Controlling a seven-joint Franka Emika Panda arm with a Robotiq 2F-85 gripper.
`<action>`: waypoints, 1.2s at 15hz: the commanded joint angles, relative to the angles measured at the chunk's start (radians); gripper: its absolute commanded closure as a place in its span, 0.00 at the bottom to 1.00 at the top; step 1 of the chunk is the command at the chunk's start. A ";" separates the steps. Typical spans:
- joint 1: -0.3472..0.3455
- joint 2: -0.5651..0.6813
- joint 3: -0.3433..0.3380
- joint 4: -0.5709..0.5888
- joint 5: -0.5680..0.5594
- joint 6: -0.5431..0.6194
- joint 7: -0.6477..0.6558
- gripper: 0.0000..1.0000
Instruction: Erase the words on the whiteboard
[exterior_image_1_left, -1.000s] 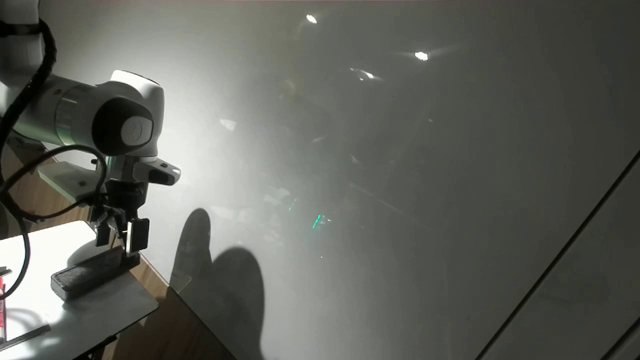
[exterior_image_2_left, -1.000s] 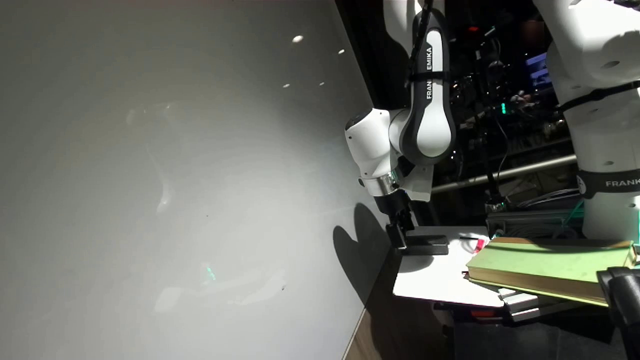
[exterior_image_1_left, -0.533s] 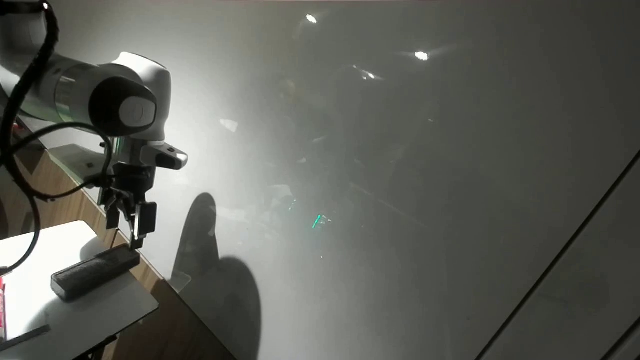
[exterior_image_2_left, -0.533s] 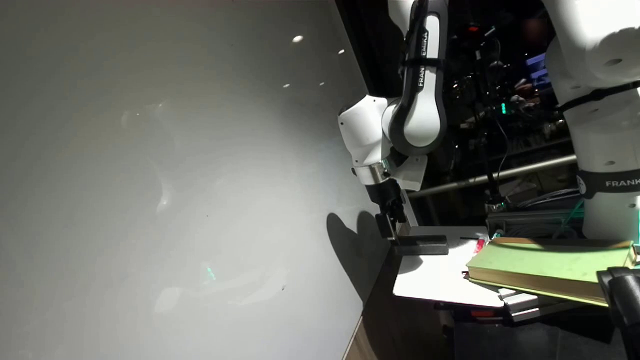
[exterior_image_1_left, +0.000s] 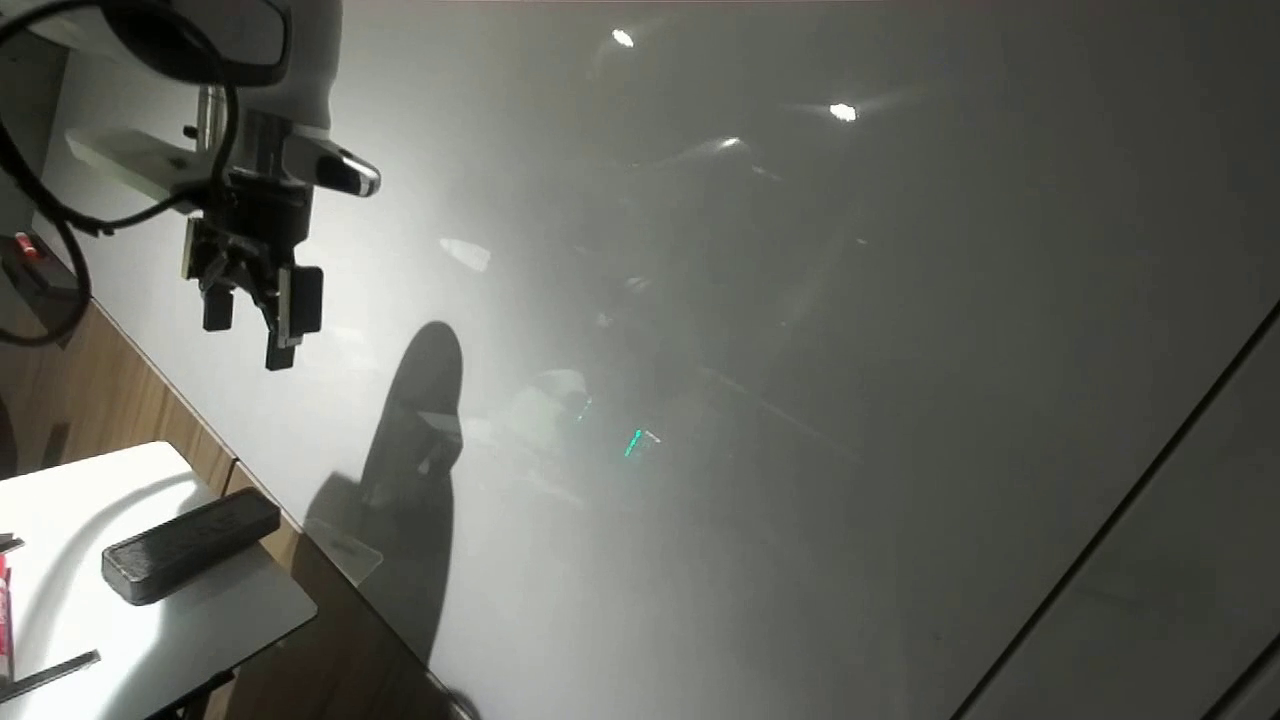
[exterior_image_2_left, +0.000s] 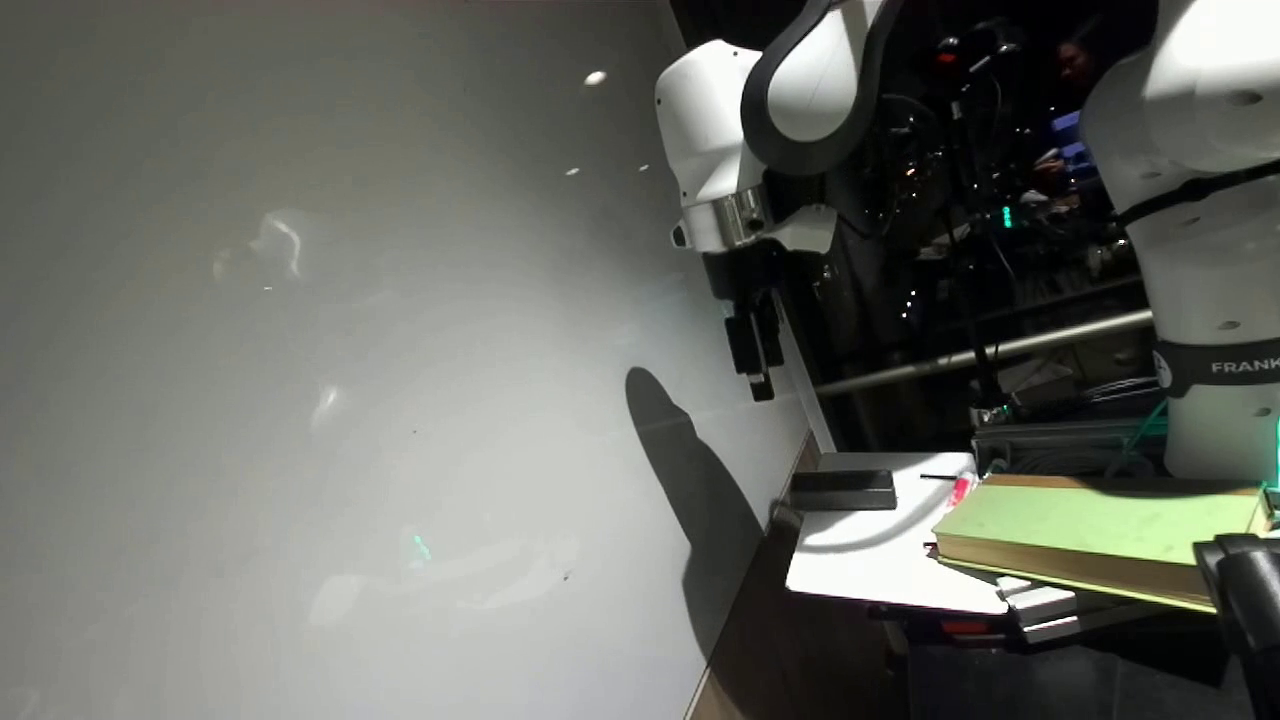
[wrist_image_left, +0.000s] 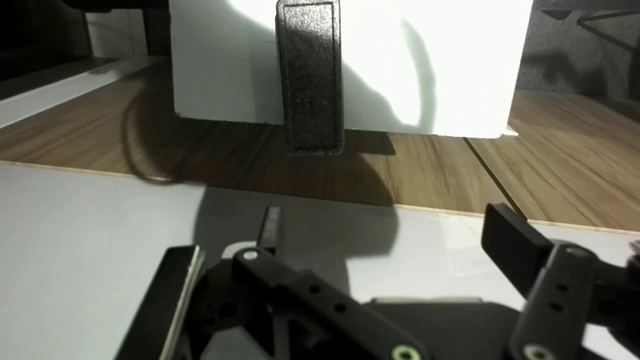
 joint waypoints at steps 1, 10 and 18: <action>-0.010 -0.043 0.011 0.000 0.015 -0.028 -0.027 0.00; -0.007 -0.129 0.009 -0.026 0.023 -0.065 -0.055 0.00; -0.007 -0.129 0.009 -0.026 0.023 -0.066 -0.055 0.00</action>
